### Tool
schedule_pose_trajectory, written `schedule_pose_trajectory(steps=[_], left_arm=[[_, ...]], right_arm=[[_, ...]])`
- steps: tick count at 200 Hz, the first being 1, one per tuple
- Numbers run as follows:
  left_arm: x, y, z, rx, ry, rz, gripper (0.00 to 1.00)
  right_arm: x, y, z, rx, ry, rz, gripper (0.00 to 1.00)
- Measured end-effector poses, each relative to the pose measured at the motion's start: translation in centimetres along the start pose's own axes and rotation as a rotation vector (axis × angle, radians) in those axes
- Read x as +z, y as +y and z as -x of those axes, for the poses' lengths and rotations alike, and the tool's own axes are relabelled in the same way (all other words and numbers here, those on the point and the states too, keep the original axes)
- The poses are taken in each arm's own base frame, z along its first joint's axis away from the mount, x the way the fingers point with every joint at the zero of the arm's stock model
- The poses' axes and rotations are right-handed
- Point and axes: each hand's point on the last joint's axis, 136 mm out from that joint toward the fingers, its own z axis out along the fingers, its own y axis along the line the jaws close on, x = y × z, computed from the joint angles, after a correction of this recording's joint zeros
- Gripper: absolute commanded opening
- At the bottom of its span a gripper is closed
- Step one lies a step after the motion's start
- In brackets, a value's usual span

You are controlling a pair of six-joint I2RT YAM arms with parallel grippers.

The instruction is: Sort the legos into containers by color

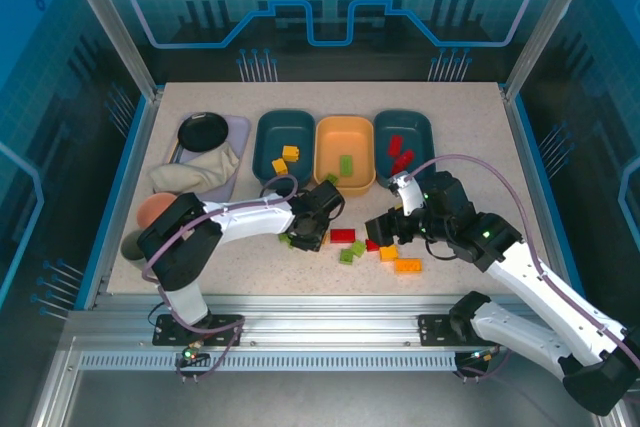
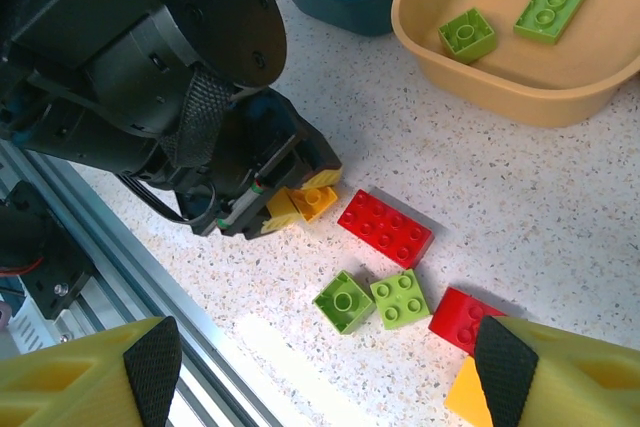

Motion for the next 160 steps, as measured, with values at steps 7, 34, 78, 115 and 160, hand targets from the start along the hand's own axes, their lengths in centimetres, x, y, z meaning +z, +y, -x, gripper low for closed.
schedule_pose_trajectory(steps=[7,34,78,115,160], left_arm=[[-0.6,-0.2,0.3,-0.002,-0.014,-0.004,0.22],[-6.0,-3.3,1.5,-0.033,-0.028,-0.085,0.21],[-13.3,-9.8,8.1,0.084,-0.089,-0.217,0.20],[-13.6,-13.6,13.5,0.302,-0.175,-0.147,0.21],[-10.0,-18.0,16.8,0.547,-0.189,-0.032,0.22]], right_arm=[[0.0,0.0,0.0,0.004,-0.001,-0.001,0.80],[-0.1,0.0,0.6,0.028,-0.021,-0.004,0.80],[0.2,0.8,4.9,0.102,-0.129,0.015,0.81],[2.3,1.3,8.7,0.152,-0.156,0.035,0.81],[5.1,1.3,10.5,0.195,-0.111,0.037,0.81]])
